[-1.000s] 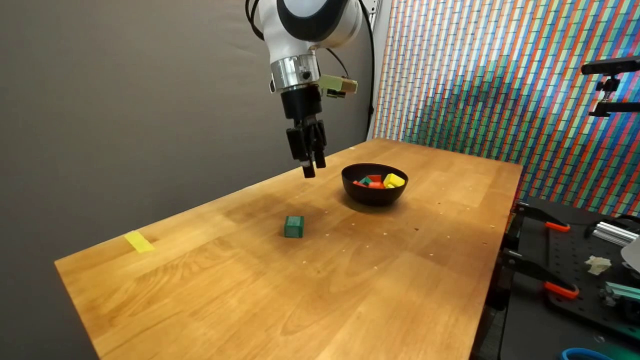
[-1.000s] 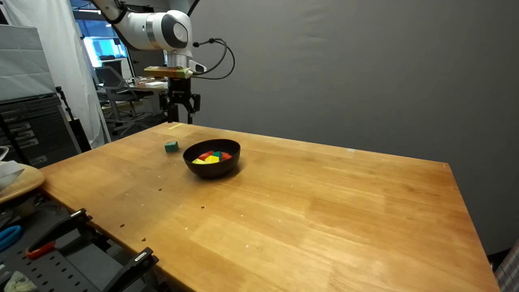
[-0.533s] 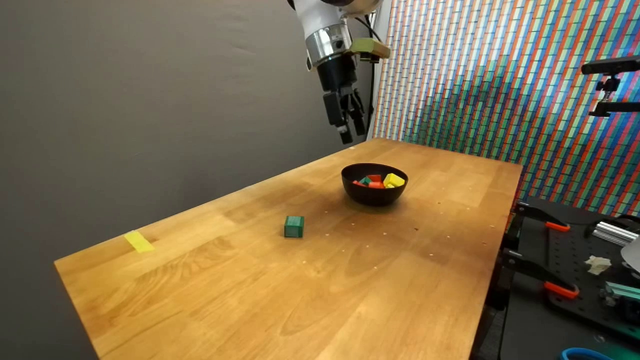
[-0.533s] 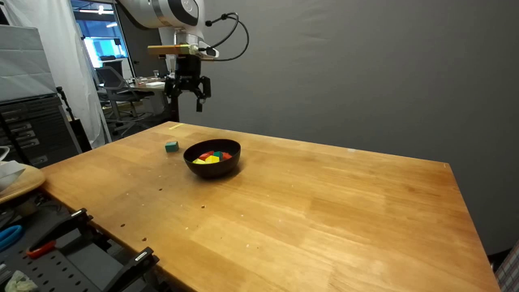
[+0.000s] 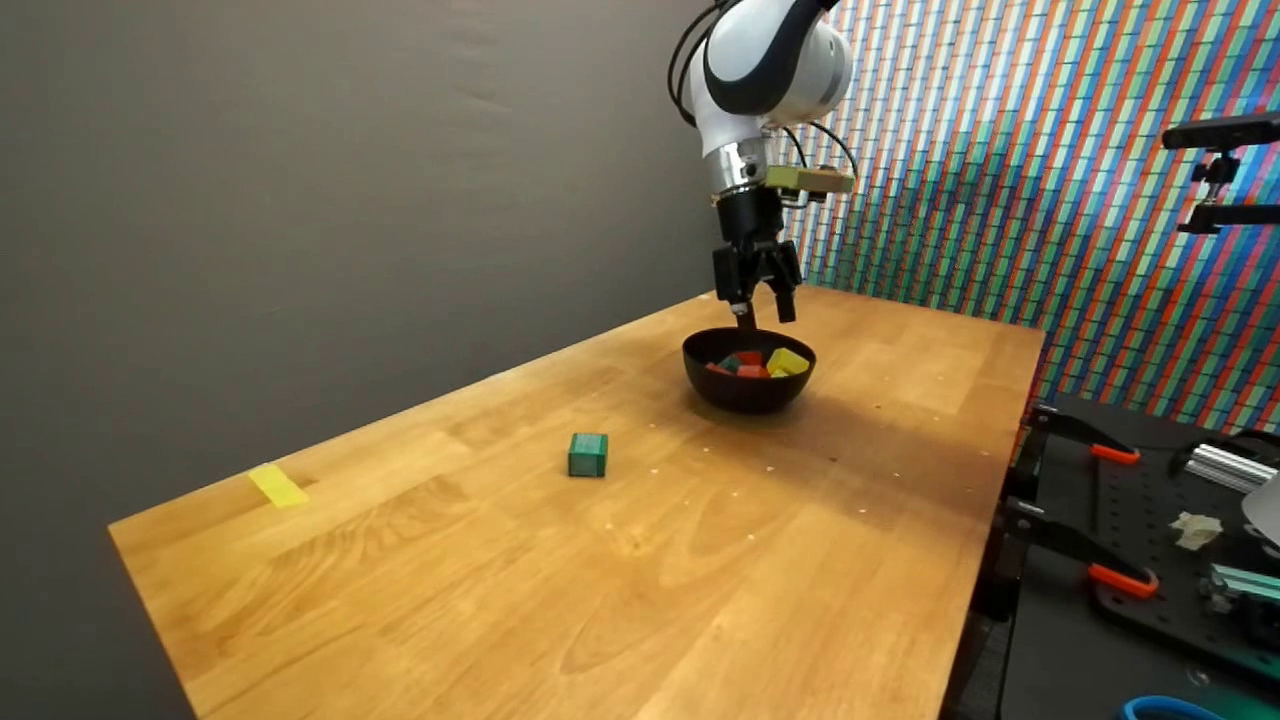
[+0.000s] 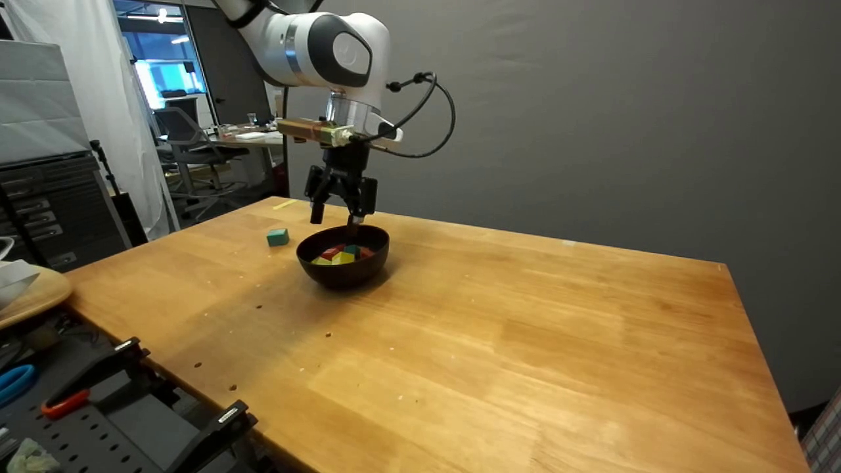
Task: Remove the blocks from the bowl and put them on the table
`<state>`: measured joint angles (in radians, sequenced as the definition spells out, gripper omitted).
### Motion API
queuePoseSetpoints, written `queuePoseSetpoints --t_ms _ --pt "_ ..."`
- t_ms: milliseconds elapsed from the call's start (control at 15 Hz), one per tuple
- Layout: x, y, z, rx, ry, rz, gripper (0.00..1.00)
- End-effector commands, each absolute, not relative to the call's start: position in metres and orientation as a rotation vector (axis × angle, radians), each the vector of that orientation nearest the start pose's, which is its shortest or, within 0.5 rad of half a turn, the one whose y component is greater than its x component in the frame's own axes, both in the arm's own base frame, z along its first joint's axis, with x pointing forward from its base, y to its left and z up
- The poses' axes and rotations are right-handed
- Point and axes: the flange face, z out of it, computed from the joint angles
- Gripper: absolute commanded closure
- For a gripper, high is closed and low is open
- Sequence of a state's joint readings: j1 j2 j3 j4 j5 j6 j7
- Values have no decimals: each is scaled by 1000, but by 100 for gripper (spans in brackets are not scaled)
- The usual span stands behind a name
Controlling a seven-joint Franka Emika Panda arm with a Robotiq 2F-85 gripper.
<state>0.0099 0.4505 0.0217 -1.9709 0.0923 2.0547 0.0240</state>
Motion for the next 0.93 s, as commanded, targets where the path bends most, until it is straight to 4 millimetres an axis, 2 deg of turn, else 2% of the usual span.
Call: queuePoseSetpoints --t_ms 0,400,733,800,867 --pt "569 23 214 -3035 81 555 0" --pt "565 34 200 -3106 -18 621 0" --pt "564 39 179 -3130 -53 662 0" --pt "564 40 174 -3126 -64 675 10" --pt "564 41 169 -3126 -68 689 25"
